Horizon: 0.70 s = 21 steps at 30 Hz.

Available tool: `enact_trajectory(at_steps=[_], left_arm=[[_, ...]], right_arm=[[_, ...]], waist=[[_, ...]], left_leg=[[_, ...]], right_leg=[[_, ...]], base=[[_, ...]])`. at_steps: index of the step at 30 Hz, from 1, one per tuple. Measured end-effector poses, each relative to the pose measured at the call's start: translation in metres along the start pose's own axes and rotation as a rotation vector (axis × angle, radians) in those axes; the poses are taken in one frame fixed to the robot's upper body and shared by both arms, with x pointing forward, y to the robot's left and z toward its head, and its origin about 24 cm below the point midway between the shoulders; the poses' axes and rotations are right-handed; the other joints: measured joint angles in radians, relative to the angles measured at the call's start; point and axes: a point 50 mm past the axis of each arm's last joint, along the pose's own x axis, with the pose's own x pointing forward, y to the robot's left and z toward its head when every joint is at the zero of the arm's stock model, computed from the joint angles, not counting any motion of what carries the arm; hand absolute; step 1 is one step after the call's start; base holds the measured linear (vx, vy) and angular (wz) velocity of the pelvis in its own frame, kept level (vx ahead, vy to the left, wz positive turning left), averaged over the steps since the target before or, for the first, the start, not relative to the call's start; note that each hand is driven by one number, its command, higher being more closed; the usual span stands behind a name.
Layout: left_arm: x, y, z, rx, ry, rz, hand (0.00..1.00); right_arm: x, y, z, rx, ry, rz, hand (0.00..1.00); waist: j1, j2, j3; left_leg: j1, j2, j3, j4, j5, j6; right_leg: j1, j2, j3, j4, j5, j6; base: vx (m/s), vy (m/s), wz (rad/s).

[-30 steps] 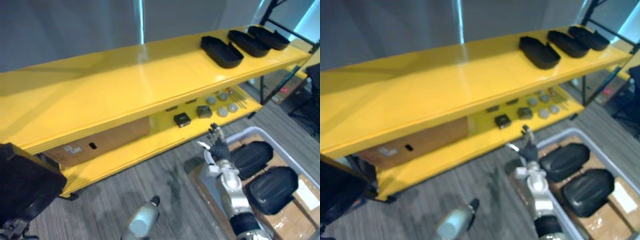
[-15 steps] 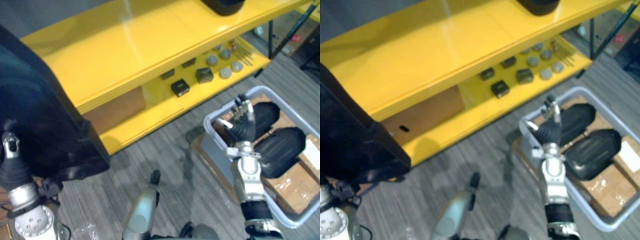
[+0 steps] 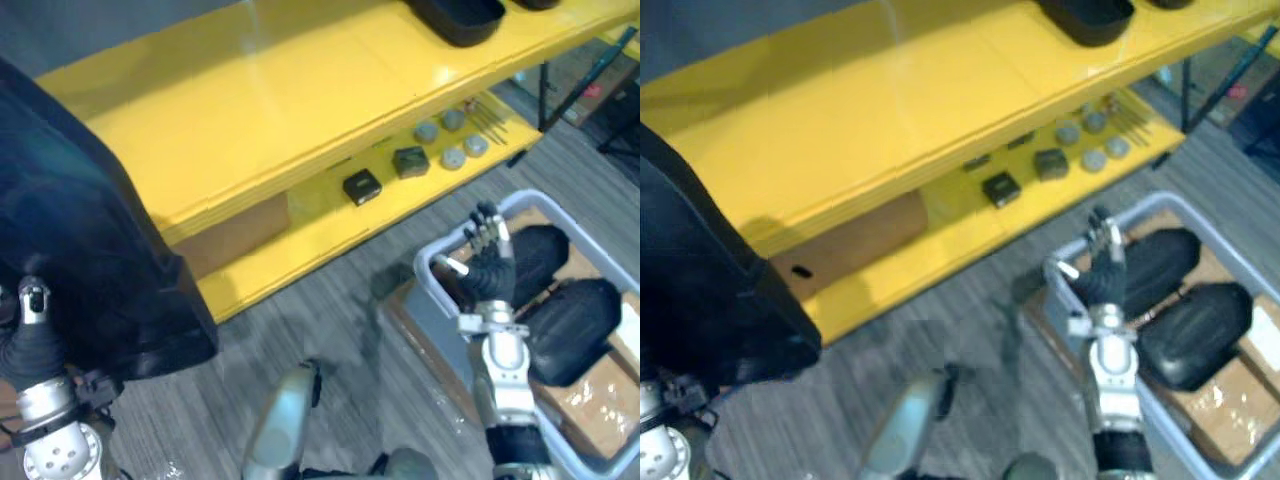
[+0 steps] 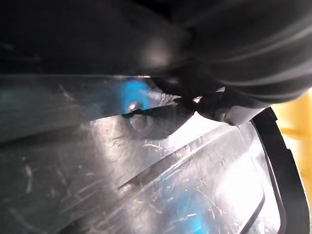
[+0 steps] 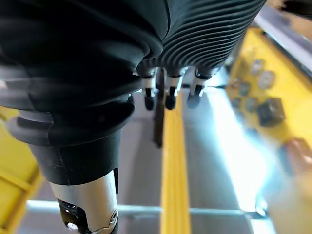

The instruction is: Walk over and take plastic housings, then place them on the shelf

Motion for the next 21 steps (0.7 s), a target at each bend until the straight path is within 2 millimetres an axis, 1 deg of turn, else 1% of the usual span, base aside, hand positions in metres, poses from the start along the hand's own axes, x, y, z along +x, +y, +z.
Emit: enact_trajectory(at_steps=[1, 2, 4, 5, 6, 7, 8, 9, 10, 11, 12, 13, 14, 15, 16, 18, 19, 20, 21], left_arm=[[0.002, 0.001, 0.001, 0.005, -0.009, 0.003, 1.0], [0.006, 0.003, 0.002, 0.01, -0.028, 0.01, 1.0], [0.014, -0.004, 0.005, -0.027, -0.067, 0.0, 1.0], [0.016, -0.007, 0.005, -0.053, -0.075, -0.004, 1.0], [0.019, -0.012, 0.005, -0.098, -0.082, -0.012, 1.0], [0.02, -0.016, 0.006, -0.117, -0.088, -0.019, 1.0], [0.021, -0.021, 0.009, -0.141, -0.1, -0.039, 1.0], [0.021, -0.027, 0.016, -0.162, -0.117, -0.062, 1.0], [0.02, -0.03, 0.02, -0.172, -0.124, -0.077, 1.0], [0.02, -0.032, 0.031, -0.179, -0.156, -0.109, 1.0], [0.015, -0.041, 0.031, -0.223, -0.146, -0.134, 1.0], [0.014, -0.046, 0.029, -0.24, -0.127, -0.153, 1.0], [0.013, -0.052, 0.025, -0.25, -0.109, -0.181, 1.0], [0.015, -0.058, 0.022, -0.268, -0.107, -0.194, 1.0], [0.018, -0.062, 0.02, -0.276, -0.11, -0.198, 1.0], [0.026, -0.07, 0.019, -0.282, -0.132, -0.206, 1.0], [0.029, -0.073, 0.019, -0.271, -0.139, -0.209, 1.0], [0.032, -0.074, 0.016, -0.269, -0.13, -0.2, 1.0], [0.033, -0.075, 0.013, -0.267, -0.118, -0.194, 1.0]], right_arm=[[0.003, 0.0, 0.002, -0.003, -0.012, 0.002, 0.0], [0.009, -0.001, 0.007, -0.02, -0.038, 0.004, 0.0], [0.014, -0.018, 0.017, -0.067, -0.078, -0.033, 0.0], [0.015, -0.027, 0.022, -0.075, -0.094, -0.057, 0.0], [0.013, -0.034, 0.031, -0.072, -0.124, -0.081, 0.0], [0.011, -0.037, 0.036, -0.067, -0.14, -0.09, 0.0], [0.005, -0.037, 0.044, -0.07, -0.165, -0.084, 0.0], [0.0, -0.035, 0.052, -0.078, -0.189, -0.061, 0.0], [-0.002, -0.034, 0.056, -0.081, -0.207, -0.052, 0.0], [-0.003, -0.031, 0.066, -0.075, -0.248, -0.042, 0.0], [-0.002, -0.035, 0.07, -0.094, -0.266, -0.043, 0.0], [-0.001, -0.037, 0.069, -0.1, -0.259, -0.047, 0.0], [0.002, -0.04, 0.066, -0.096, -0.248, -0.055, 0.0], [0.005, -0.044, 0.063, -0.1, -0.239, -0.075, 0.0], [0.006, -0.046, 0.062, -0.103, -0.233, -0.086, 0.0], [0.009, -0.047, 0.058, -0.1, -0.219, -0.102, 0.0], [0.011, -0.046, 0.059, -0.095, -0.23, -0.105, 0.0], [0.015, -0.046, 0.064, -0.093, -0.261, -0.103, 0.0], [0.015, -0.046, 0.067, -0.092, -0.28, -0.106, 0.0]], waist=[[-0.002, 0.0, -0.001], [-0.009, 0.001, -0.001], [-0.018, 0.021, -0.024], [-0.025, 0.035, -0.041], [-0.039, 0.047, -0.052], [-0.043, 0.046, -0.054], [-0.052, 0.024, -0.066], [-0.052, -0.015, -0.09], [-0.052, -0.03, -0.103], [-0.053, -0.066, -0.131], [-0.059, -0.027, -0.135], [-0.061, -0.011, -0.142], [-0.065, 0.003, -0.149], [-0.066, 0.01, -0.15], [-0.067, 0.015, -0.15], [-0.081, 0.016, -0.15], [-0.094, 0.017, -0.149], [-0.104, 0.032, -0.137], [-0.108, 0.037, -0.134]], left_leg=[[0.015, -0.002, -0.013, -0.012, 0.0, 0.0], [0.05, -0.013, -0.045, -0.037, 0.0, -0.002], [0.1, -0.033, -0.12, -0.069, -0.003, -0.018], [0.115, -0.036, -0.164, -0.069, -0.013, -0.024], [0.151, -0.051, -0.227, -0.067, -0.026, -0.041], [0.172, -0.062, -0.257, -0.064, -0.032, -0.05], [0.207, -0.088, -0.31, -0.057, -0.052, -0.078], [0.216, -0.11, -0.33, -0.057, -0.071, -0.105], [0.207, -0.105, -0.307, -0.046, -0.095, -0.115], [0.154, -0.035, -0.176, -0.004, -0.15, -0.092], [0.127, 0.098, -0.065, 0.039, -0.162, -0.116], [0.116, 0.142, -0.028, 0.03, -0.153, -0.13], [0.115, 0.194, 0.035, -0.032, -0.107, -0.154], [0.117, 0.203, 0.079, -0.104, -0.049, -0.179], [0.119, 0.194, 0.079, -0.141, -0.026, -0.178], [0.145, 0.183, 0.076, -0.221, 0.024, -0.173], [0.183, 0.189, 0.077, -0.26, 0.039, -0.171], [0.227, 0.22, 0.079, -0.279, 0.042, -0.169], [0.244, 0.229, 0.082, -0.28, 0.042, -0.169]], right_leg=[[-0.013, 0.013, 0.026, -0.031, -0.029, 0.019], [-0.043, 0.045, 0.084, -0.097, -0.056, 0.04], [-0.121, 0.107, 0.214, -0.193, -0.049, 0.054], [-0.158, 0.135, 0.276, -0.222, -0.041, 0.066], [-0.184, 0.159, 0.352, -0.242, -0.026, 0.091], [-0.188, 0.162, 0.381, -0.241, -0.018, 0.103], [-0.205, 0.143, 0.412, -0.226, -0.008, 0.122], [-0.225, 0.105, 0.401, -0.22, 0.001, 0.122], [-0.225, 0.089, 0.387, -0.239, 0.024, 0.107], [-0.212, 0.063, 0.343, -0.303, 0.123, 0.108], [-0.172, 0.084, 0.249, -0.289, 0.096, 0.114], [-0.158, 0.091, 0.214, -0.301, 0.093, 0.107], [-0.145, 0.085, 0.172, -0.32, 0.092, 0.104], [-0.146, 0.069, 0.15, -0.33, 0.094, 0.101], [-0.147, 0.062, 0.138, -0.339, 0.1, 0.096], [-0.141, 0.058, 0.124, -0.337, 0.115, 0.084], [-0.147, 0.06, 0.13, -0.283, 0.127, 0.077], [-0.198, 0.07, 0.154, -0.17, 0.113, 0.047], [-0.19, 0.082, 0.164, -0.232, 0.088, 0.055]], base=[[0.28, 0.049, 0.71], [0.31, 0.044, 0.79], [0.33, 0.02, 1.11], [0.32, -0.031, 1.43], [0.28, -0.057, 1.39], [0.37, -0.144, 1.7], [0.37, -0.253, 1.69], [0.35, -0.302, 1.72], [0.29, -0.363, 1.68], [0.24, -0.515, 1.63], [0.24, -0.479, 1.57], [0.21, -0.415, 1.39], [0.2, -0.205, 1.14], [0.18, -0.197, 1.0], [0.14, -0.134, 0.7], [0.12, -0.095, 0.49], [0.16, -0.1, 0.17], [0.12, -0.073, -0.02], [0.12, -0.076, -0.2]])
